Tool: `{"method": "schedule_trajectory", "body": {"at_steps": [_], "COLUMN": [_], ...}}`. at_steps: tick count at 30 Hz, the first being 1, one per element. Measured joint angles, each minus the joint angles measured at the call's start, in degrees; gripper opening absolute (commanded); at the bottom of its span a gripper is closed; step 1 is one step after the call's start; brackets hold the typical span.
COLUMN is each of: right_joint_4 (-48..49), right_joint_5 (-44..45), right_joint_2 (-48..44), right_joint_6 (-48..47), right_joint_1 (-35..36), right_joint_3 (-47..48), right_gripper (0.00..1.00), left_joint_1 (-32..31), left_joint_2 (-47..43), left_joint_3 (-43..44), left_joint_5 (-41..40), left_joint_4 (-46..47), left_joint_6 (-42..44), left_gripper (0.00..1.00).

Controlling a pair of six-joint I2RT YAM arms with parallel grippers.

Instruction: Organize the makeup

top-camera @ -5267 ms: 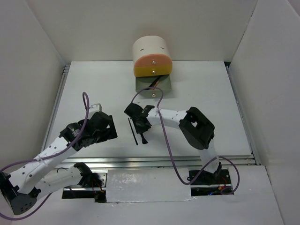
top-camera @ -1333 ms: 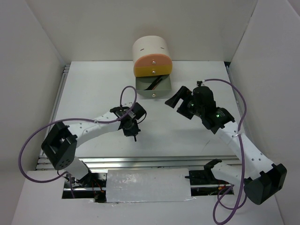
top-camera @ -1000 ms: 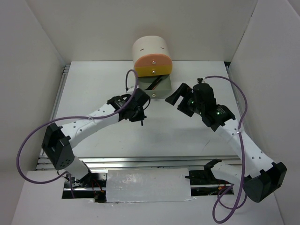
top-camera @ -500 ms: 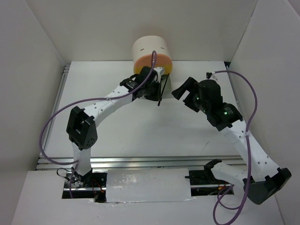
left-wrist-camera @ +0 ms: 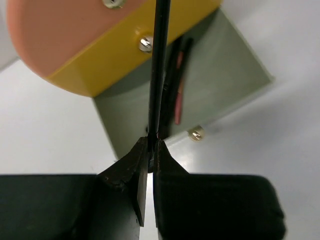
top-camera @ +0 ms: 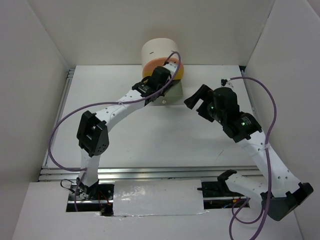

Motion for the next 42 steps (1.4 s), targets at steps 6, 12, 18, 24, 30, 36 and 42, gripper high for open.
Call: {"method": "schedule_trajectory", "body": {"at_steps": [6,12,18,24,30,36,42], "right_joint_4": [-0.68,-0.74,-1.22,-1.68,-1.90,-1.88,-1.86], "right_joint_5": [0.02,0.50,0.61,0.37,0.33,-0.07,-0.76], "right_joint_2": [-1.05,-1.07,-0.81,0.72,1.55,1.55,1.55], "right_joint_6": [-0.22,-0.46,-0.66,-0.79,-0.85,-0.85,-0.85], "right_joint_1": [1.42,1.73,1.79,1.95,1.95,1.95,1.95], "right_joint_3": [-0.02,-0.02,0.00,0.00,0.07,0.07,0.07], "right_gripper": [0.94,0.93,0.93,0.93,0.92,0.92,0.91], "left_joint_1": [-0.17,0.02,3.58,6.80,5.46,4.04,3.45], "left_joint_2": [3.61,5.18,5.20,5.38,5.40,5.40,5.97], "left_joint_3": [-1.97,-7.10,-8.20,-7.80,-7.78,-8.11,-8.85], "left_joint_5": [-7.54,-9.20,-4.42,-0.48,1.27,1.44,1.05], "left_joint_4": [10.05,16.96,17.97,17.05,16.37,16.41,16.24], "left_joint_6": [11.04,19.43,20.50,19.89,18.86,18.86,18.91], "left_gripper": [0.00,0.07,0.12,0.13,0.14,0.36,0.52]}}
